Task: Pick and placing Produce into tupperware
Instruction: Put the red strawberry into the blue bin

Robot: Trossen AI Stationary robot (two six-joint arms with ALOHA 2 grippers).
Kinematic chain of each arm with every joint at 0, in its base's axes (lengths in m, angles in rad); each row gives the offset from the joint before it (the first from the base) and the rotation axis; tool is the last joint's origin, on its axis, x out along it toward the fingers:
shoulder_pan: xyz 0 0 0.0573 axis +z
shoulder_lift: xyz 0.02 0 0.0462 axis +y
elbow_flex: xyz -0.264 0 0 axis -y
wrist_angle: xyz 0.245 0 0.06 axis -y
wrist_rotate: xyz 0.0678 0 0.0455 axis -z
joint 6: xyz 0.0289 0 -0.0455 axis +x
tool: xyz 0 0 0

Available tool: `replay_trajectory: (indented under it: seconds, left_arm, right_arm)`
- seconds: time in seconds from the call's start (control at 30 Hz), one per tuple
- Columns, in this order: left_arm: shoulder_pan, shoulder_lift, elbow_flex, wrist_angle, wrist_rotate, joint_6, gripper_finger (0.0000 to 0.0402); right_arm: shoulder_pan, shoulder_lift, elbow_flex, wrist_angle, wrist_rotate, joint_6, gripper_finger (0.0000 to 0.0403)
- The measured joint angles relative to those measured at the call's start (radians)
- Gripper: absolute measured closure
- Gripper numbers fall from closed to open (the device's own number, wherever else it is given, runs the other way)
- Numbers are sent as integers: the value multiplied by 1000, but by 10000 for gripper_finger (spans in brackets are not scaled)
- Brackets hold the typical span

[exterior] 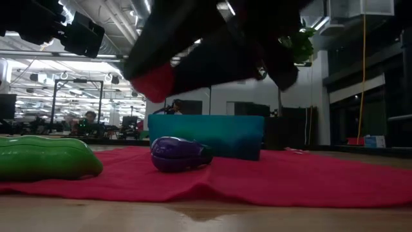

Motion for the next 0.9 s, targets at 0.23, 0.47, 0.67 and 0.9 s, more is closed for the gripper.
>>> replay_trajectory:
  seconds: [0.23,0.47,0.67,0.9]
  left_arm:
    - [1,0,0,-1,0,0,160]
    - [2,0,0,3,-14,0,160]
    - [2,0,0,5,-26,0,160]
    - [4,0,0,10,-128,-1,160]
  right_arm:
    - [25,-69,-198,234,151,-7,274]
    - [12,-177,-419,446,158,-98,274]
    - [-9,-259,-703,857,159,-252,274]
    - [-40,-395,-951,1163,124,-459,274]
